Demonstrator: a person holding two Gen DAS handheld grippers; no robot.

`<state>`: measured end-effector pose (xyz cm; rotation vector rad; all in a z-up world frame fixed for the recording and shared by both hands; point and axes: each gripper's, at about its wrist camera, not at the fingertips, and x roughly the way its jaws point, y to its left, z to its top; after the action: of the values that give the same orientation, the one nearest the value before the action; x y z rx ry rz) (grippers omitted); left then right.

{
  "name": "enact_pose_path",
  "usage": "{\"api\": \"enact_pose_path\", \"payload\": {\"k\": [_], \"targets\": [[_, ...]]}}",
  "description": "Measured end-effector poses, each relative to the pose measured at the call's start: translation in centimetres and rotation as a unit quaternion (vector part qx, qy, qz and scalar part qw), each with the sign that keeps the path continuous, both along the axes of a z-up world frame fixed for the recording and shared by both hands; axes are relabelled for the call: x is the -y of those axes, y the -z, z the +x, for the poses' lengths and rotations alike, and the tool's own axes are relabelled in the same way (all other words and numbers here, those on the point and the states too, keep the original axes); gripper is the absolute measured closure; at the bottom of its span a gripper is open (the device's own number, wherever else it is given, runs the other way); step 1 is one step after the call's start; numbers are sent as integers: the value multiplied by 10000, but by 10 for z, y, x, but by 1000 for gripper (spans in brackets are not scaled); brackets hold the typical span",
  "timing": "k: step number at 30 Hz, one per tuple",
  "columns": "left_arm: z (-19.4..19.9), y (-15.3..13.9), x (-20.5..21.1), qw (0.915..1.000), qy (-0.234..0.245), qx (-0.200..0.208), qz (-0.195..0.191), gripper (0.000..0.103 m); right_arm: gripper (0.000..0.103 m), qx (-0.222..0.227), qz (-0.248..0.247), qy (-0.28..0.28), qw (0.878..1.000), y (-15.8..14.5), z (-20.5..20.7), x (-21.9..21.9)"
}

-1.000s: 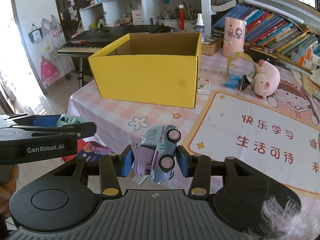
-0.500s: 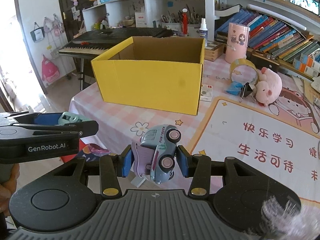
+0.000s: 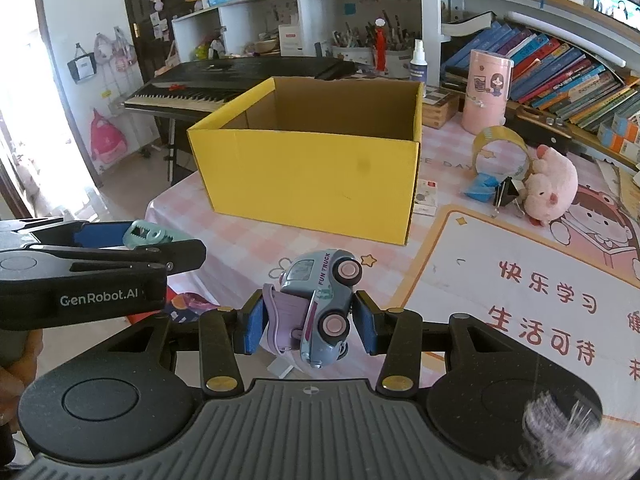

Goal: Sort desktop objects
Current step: 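Carry the toy car and dispenser in both tools toward the yellow box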

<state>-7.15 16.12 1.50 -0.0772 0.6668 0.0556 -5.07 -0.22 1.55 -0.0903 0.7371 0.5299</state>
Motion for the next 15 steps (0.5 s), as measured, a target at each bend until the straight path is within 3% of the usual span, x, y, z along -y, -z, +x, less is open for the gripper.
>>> {"api": "enact_pose_path", "payload": {"k": [15], "targets": [[37,-26,-11,9992,-170,357,68,35,60,400,109,-246,9988,-28,39,-8]]}}
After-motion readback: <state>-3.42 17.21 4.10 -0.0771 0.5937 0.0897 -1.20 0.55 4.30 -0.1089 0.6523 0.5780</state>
